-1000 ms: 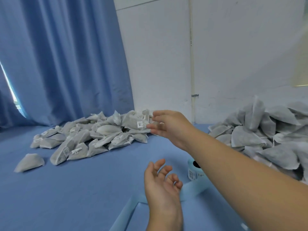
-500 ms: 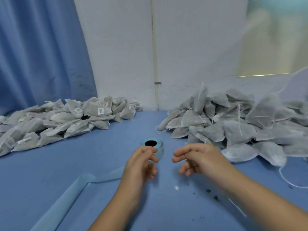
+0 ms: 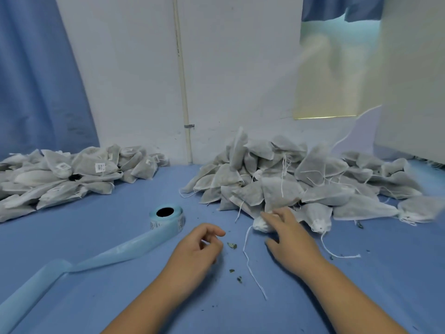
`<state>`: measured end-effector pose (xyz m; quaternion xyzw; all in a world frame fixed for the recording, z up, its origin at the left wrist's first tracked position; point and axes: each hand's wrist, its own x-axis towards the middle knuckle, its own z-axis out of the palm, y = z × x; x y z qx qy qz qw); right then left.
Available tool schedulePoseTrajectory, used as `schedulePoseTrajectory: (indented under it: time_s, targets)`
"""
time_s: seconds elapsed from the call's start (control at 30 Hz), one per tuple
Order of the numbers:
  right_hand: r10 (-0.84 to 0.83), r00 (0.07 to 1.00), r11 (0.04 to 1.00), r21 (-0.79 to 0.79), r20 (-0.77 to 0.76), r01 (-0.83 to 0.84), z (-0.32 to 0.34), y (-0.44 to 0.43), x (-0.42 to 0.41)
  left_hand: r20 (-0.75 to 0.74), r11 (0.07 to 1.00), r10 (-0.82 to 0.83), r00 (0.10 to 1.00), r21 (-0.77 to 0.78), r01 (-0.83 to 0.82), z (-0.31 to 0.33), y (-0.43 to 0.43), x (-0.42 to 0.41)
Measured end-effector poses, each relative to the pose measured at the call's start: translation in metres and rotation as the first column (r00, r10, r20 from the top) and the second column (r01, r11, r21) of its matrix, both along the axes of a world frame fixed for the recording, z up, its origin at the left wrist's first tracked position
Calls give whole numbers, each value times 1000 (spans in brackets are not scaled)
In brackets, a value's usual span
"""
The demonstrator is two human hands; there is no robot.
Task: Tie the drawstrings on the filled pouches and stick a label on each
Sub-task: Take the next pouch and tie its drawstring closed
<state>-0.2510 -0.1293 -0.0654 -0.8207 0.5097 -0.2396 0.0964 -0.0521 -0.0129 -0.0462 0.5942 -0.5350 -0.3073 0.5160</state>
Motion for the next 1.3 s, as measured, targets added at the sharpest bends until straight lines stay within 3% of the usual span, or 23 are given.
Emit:
schedulePoseTrajectory:
  time_s: [0.07, 0.23, 0.3, 0.4, 0.53, 0.6, 0.7, 0.73, 0.8, 0.87, 0.93, 1.03, 1.13, 1.2, 1.23, 1.3]
  targets:
    - [-55, 997, 997, -44, 59, 57, 1, 1, 6, 43, 999, 50, 998, -21, -49, -4, -6, -10]
    - [-13, 974, 1000, -15, 225, 17, 10, 3, -1, 390, 982, 112, 914, -184, -42, -12, 0, -20]
    - [105, 923, 993, 9, 369, -117, 24, 14, -1, 389, 964, 167, 906, -259, -66, -9, 5, -15]
    - [301, 751, 909, 62, 588, -413, 47, 41, 6, 374, 930, 214, 902, -362, -71, 3, 12, -6]
    - [428, 575, 745, 88, 697, -662, 58, 72, 18, 367, 945, 12, 930, -308, 110, 12, 22, -6]
    - [335, 491, 702, 135, 804, -700, 56, 78, 24, 366, 959, -73, 928, -228, 166, 10, 24, -13]
    - [3, 404, 655, 303, 915, -692, 52, 80, 31, 461, 978, 17, 887, -191, 80, 6, 23, -20]
    - [-82, 414, 636, 367, 907, -679, 51, 79, 32, 494, 979, 91, 865, -203, 13, 6, 23, -20]
    - [-121, 537, 624, 485, 835, -613, 48, 77, 31, 536, 965, 223, 814, -241, -105, 7, 21, -17]
    - [-57, 669, 633, 545, 741, -550, 46, 76, 29, 560, 947, 305, 770, -264, -184, 8, 21, -10]
    - [23, 720, 630, 549, 694, -549, 45, 76, 28, 587, 935, 349, 731, -273, -227, 10, 21, -3]
    - [107, 730, 643, 513, 675, -569, 48, 78, 26, 683, 927, 376, 626, -293, -236, 13, 21, 3]
    - [101, 647, 602, 472, 756, -644, 52, 77, 24, 782, 954, 298, 547, -247, -167, 14, 22, 4]
    - [104, 594, 592, 430, 798, -681, 54, 77, 22, 790, 982, 144, 595, -186, 10, 14, 25, 0]
    - [105, 572, 593, 410, 813, -693, 55, 77, 22, 740, 984, 33, 672, -141, 108, 15, 28, -4]
    - [105, 545, 605, 382, 832, -699, 57, 75, 19, 479, 976, -164, 862, -45, 211, 14, 32, -17]
